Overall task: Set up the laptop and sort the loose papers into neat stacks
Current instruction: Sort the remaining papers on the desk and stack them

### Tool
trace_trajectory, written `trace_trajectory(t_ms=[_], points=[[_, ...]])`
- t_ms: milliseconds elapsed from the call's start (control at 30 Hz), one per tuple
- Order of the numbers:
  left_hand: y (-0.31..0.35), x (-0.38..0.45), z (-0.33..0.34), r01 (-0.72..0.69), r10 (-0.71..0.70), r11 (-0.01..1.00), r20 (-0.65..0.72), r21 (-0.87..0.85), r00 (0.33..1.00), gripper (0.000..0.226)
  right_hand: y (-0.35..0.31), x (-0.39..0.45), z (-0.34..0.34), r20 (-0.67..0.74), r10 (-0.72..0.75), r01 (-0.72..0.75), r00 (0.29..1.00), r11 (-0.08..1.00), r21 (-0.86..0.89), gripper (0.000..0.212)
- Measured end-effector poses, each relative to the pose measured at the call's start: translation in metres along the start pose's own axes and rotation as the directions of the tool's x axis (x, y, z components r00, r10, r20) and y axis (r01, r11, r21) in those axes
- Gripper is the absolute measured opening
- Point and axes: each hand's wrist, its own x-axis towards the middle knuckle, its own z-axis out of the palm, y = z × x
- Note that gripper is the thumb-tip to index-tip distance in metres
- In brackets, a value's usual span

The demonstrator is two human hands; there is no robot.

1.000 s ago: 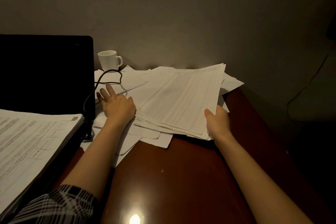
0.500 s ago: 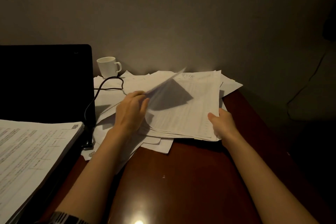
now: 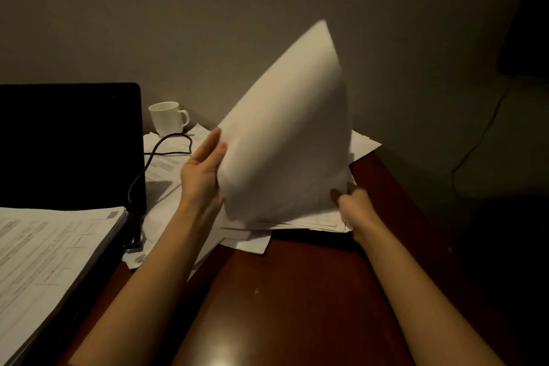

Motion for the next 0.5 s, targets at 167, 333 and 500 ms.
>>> trace_trajectory(t_ms=[167, 333, 500], points=[[-0.008, 0.002, -0.008, 0.249, -0.249, 0.962, -0.006, 0.113, 0.968, 0.026, -0.004, 0.0, -0.004, 0.081, 0.022, -0.022, 0.996, 1.0, 0.005, 0.031], [-0.013, 0.018, -0.034, 0.026, -0.063, 0.597, 0.014, 0.801, 0.998, 0.033, -0.003, 0.003, -0.018, 0.228, 0.081, -0.107, 0.97, 0.989, 0.101, 0.024], [-0.031, 0.022, -0.039, -0.13, 0.062, 0.355, 0.115, 0.926, 0.991, 0.038, -0.001, 0.007, -0.015, 0.18, 0.086, -0.099, 0.98, 0.993, 0.062, 0.027]])
